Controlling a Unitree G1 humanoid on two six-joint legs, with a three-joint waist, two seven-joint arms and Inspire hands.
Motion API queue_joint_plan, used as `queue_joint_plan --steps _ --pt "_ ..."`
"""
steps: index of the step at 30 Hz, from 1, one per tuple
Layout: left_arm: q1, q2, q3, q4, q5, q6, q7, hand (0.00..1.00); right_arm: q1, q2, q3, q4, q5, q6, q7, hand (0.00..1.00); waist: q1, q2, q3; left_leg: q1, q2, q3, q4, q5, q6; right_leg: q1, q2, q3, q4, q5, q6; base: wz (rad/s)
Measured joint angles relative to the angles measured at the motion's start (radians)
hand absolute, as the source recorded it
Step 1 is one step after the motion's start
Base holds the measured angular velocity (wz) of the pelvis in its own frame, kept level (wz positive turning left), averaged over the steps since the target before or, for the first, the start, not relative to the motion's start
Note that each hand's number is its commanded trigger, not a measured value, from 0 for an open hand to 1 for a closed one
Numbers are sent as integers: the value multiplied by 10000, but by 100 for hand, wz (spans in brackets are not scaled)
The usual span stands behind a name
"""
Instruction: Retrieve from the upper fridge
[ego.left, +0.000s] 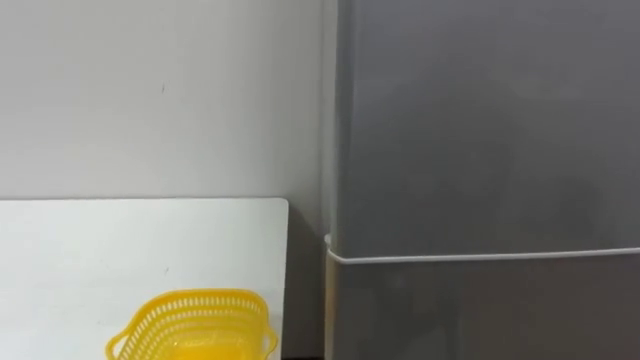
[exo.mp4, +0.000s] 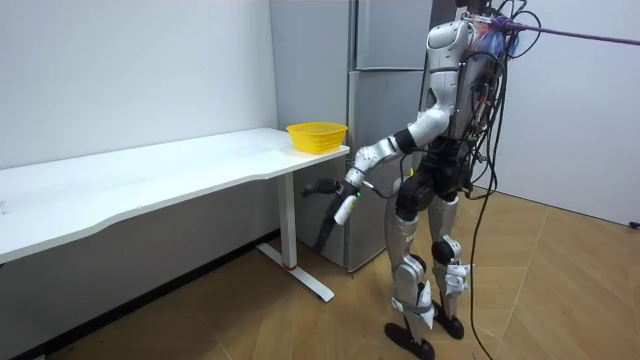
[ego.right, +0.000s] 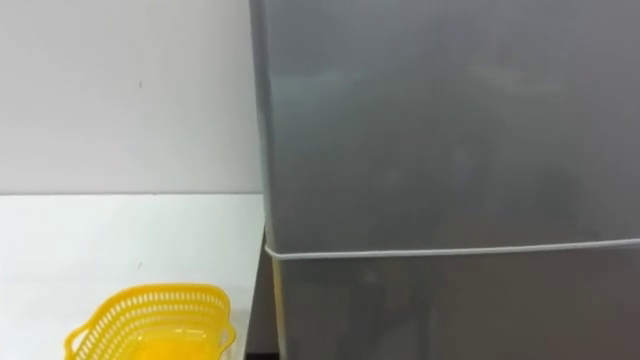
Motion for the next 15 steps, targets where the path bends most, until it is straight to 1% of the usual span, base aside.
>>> queue_joint_plan --steps 1,2,4,5,6,7,8,9,10,11,12,13,14,15 --pt "32 4 4 -685 432 -107 309 0 -7 2 -27 -5 -2 -4 -54 0 20 15 2 45 -6 2 -2 5 -1 20 -4 0 1 0 0 -5" --pt "27 15 10 -975 691 -166 440 0 -7 4 -57 -15 -28 -13 -54 0 19 24 -1 50 -9 2 21 10 1 23 -6 -12 1 0 0 -5" --pt "-51 37 126 -1995 1863 -292 900 0 36 26 -174 -13 -141 -52 -112 0 17 71 5 25 -31 -16 22 28 7 13 -9 -28 -4 0 0 0" --pt "-56 72 150 -2171 2090 -301 997 0 35 24 -182 -9 -140 -55 -153 0 13 88 4 19 -32 -22 -6 28 8 12 -11 -34 -2 0 0 0" --pt "-99 178 200 -2430 2565 -301 1184 0 34 25 -252 25 -136 -66 -181 0 -1 114 1 31 -33 -25 -51 27 9 10 -13 -79 -3 0 1 0" --pt "-108 247 241 -2735 3295 -302 1355 0 52 26 -286 36 -138 -65 -178 0 -22 126 2 34 -32 -25 -53 26 8 7 -14 -164 -3 0 1 0" --pt "-108 249 270 -2957 3621 -304 1430 0 73 26 -305 33 -137 -66 -179 0 -22 126 2 35 -32 -24 -50 26 8 4 -14 -181 -3 0 1 0" --pt "-107 250 312 -3444 4307 -297 1589 0 80 27 -325 18 -136 -50 -180 0 8 131 1 17 -40 -32 -47 27 8 21 -7 -189 -7 1 1 0" --pt "-107 250 381 -3928 4965 -295 1673 0 97 31 -342 19 -144 -33 -176 0 -4 133 0 32 -48 -53 -40 27 8 50 -3 -197 -10 1 1 0" --pt "-108 257 410 -4169 5286 -295 1699 0 91 30 -343 21 -149 -33 -176 0 -15 138 -3 43 -49 -62 -24 27 8 62 -2 -207 -9 1 1 6" --pt "-109 299 411 -4637 5835 -294 1774 0 75 20 -359 47 -162 -37 -174 0 -44 160 -3 51 -49 -96 4 27 8 87 -2 -246 -22 1 1 9" --pt "-112 406 392 -5022 6296 -285 1760 0 32 -5 -368 145 -171 -43 -167 0 -57 183 -3 59 -56 -129 6 28 8 111 -2 -259 -30 1 1 8" --pt "-112 466 396 -5144 6546 -284 1729 0 12 -17 -388 185 -176 -42 -163 0 -58 204 -2 70 -56 -131 8 28 8 122 -2 -258 -30 1 1 6" --pt "-118 590 431 -5351 6882 -275 1594 0 -1 -28 -486 215 -217 -44 -136 0 -80 248 6 92 -57 -135 18 28 8 150 -2 -267 -40 1 1 4"
